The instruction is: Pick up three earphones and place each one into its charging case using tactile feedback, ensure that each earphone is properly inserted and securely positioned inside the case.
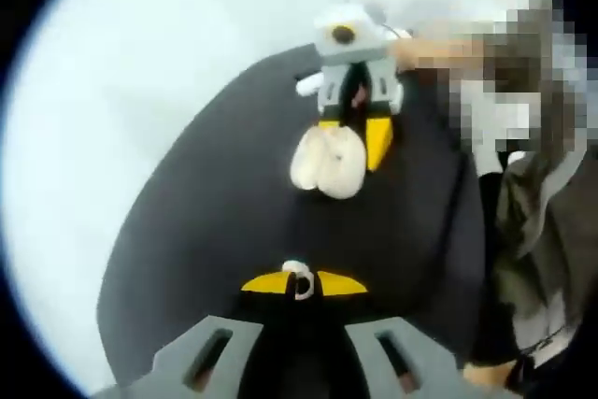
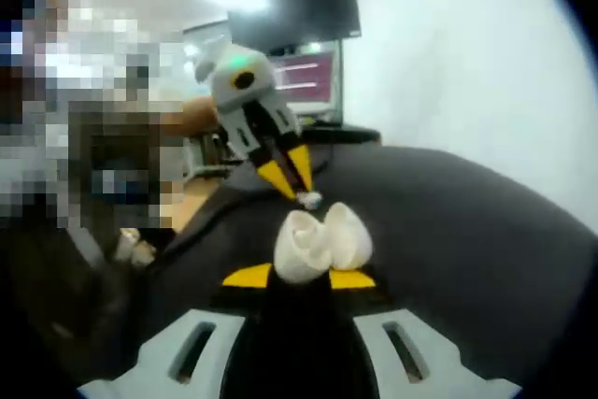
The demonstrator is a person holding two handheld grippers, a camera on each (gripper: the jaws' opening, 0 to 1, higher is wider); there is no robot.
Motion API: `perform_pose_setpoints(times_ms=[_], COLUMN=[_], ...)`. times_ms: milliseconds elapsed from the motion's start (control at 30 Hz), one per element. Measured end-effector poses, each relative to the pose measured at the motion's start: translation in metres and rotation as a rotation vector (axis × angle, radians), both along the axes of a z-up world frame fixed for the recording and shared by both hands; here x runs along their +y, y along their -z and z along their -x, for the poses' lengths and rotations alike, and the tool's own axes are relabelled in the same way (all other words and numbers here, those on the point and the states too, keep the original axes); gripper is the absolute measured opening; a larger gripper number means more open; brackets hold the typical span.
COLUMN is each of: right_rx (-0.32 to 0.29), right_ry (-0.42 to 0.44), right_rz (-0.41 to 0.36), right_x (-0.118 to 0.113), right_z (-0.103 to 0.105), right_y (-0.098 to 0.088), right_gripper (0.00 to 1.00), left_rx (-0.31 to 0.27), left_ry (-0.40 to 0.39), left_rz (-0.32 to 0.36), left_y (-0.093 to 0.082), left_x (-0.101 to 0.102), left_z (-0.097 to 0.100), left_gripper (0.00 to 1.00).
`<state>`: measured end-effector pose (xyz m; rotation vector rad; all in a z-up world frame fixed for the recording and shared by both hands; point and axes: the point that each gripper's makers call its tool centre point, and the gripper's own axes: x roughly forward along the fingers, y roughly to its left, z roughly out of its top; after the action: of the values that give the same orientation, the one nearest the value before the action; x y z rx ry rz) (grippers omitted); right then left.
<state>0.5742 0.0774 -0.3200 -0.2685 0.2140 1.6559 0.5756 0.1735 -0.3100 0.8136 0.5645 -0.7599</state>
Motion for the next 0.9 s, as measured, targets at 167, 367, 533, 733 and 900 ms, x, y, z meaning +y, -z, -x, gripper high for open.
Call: perform_pose_setpoints(times_ms=[167,367,533,733,900], right_rx=[-0.001,-0.002,-0.002,-0.001,0.000], right_ry=[0.000,0.000,0.001,0.000,-0.002], right_rz=[0.000,0.000,0.000,-0.001,-0.002], right_x=[0.000,0.000,0.000,-0.001,-0.001], right_z=[0.000,0.000,0.000,-0.001,-0.001], right_y=[0.000,0.000,0.000,0.000,0.000], right_gripper=[0.22,0.22,0.22,0.22,0.22], left_rx=[-0.024,-0.061,-0.092,-0.130,-0.141], left_ry=[-0.025,0.015,0.055,0.052,0.053], left_rz=[0.036,0.020,0.052,0.077,0.093], left_y=[-0.009,-0.007,0.001,0.011,0.009], left_x=[0.008,0.018,0.015,0.011,0.009], left_z=[-0.001,0.008,0.012,0.008,0.005], left_gripper=[0.06,0.06,0.07,0.03,0.01])
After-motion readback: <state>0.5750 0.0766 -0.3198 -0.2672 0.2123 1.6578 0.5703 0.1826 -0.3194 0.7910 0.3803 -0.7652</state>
